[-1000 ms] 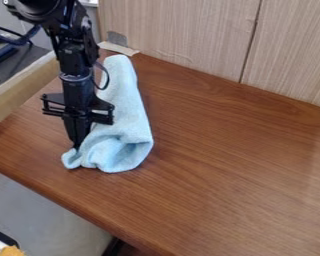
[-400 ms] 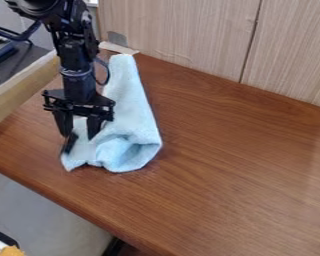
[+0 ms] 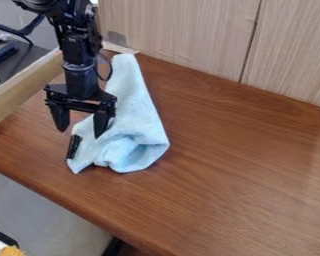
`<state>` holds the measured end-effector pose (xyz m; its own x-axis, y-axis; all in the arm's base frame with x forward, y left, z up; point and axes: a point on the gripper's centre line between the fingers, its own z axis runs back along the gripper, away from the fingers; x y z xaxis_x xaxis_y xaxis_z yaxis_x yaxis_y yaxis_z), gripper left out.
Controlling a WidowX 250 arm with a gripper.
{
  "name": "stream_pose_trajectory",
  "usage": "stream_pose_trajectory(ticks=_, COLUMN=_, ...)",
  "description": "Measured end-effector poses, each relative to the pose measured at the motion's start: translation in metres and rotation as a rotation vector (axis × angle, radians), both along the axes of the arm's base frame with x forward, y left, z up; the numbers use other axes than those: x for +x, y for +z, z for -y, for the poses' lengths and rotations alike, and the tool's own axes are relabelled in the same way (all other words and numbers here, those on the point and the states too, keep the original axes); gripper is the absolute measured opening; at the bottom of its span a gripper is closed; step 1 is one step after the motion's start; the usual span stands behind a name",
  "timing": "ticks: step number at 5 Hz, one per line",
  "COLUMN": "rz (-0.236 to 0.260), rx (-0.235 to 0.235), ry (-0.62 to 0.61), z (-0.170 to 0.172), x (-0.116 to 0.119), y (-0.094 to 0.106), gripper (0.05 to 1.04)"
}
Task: Fold the cloths from top left to bottom ringht
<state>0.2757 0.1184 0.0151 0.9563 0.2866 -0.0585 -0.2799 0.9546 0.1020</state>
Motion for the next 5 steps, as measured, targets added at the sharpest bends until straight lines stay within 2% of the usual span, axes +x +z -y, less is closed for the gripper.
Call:
stream_pose_trajectory(ticks=1, rz=0.001, rx=0.018, ry=-0.021, z=0.003, x=0.008, y=0.006, gripper=1.001)
stream_pose_trajectory(ticks=2, rz=0.042, rx=0.059, ry=-0.067, z=0.014, x=0.031, y=0.028, gripper=1.001)
stream_pose_trajectory(ticks=3, rz=0.104, rx=0.083, ry=-0.118, z=0.032, x=0.052, y=0.066, gripper=1.001)
stream_pose_trajectory(ticks=4, rz=0.118, rx=0.101, ry=-0.134, z=0.042, x=0.059, y=0.088, gripper=1.001)
stream_pose_trajectory(ticks=5, rz=0.119, rx=0.103, ry=-0.136, z=0.043, x=0.059, y=0.089, gripper=1.001)
